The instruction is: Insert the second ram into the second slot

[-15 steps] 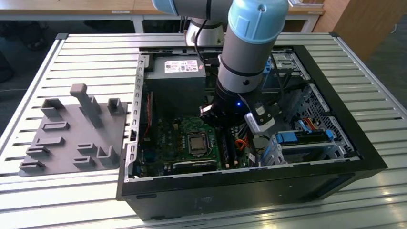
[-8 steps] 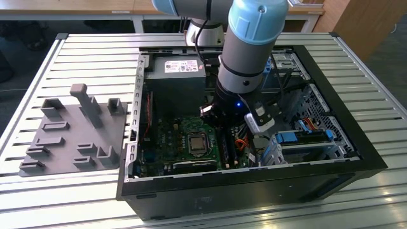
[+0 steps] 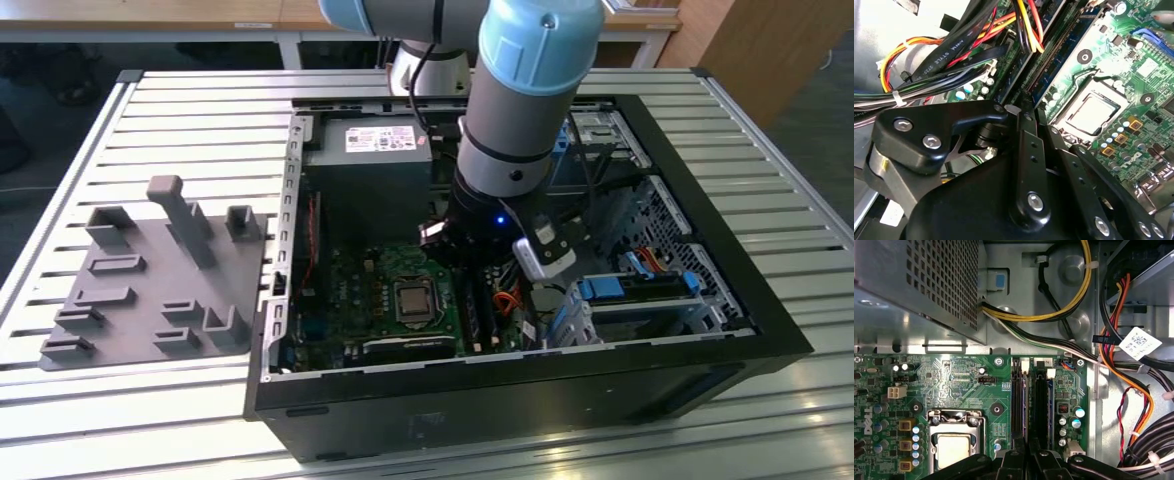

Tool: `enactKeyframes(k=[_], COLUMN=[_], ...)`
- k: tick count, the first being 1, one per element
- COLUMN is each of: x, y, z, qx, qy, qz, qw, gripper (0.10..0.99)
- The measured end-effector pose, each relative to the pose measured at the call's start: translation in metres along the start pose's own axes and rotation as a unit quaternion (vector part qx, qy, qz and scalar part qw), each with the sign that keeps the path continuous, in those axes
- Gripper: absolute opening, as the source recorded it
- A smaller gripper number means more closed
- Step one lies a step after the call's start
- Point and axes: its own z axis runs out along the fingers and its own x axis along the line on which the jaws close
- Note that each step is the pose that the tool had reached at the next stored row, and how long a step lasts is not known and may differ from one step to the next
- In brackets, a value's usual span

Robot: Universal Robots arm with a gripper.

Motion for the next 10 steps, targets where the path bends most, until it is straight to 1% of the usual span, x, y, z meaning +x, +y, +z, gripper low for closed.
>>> enactKeyframes(k=[2,4,5,7,8,10], x=[0.0001,0.0,0.0001,0.0001,0.0,0.0001], y=[0.0001,0.0001,0.0001,0.0002,0.0002,0.0001], z=[-0.0024,-0.0031,-0.0032,-0.003,-0.003,-0.003], qx=[0.0,0.0016,0.0034,0.0086,0.0101,0.0107], qy=[0.0,0.0,0.0,-0.0001,-0.0001,0.0], qz=[0.0,0.0,0.0,0.0,0.0,0.0], qw=[1.0,1.0,1.0,1.0,0.9999,0.9999], gripper=[0.141,0.141,0.141,0.141,0.141,0.141])
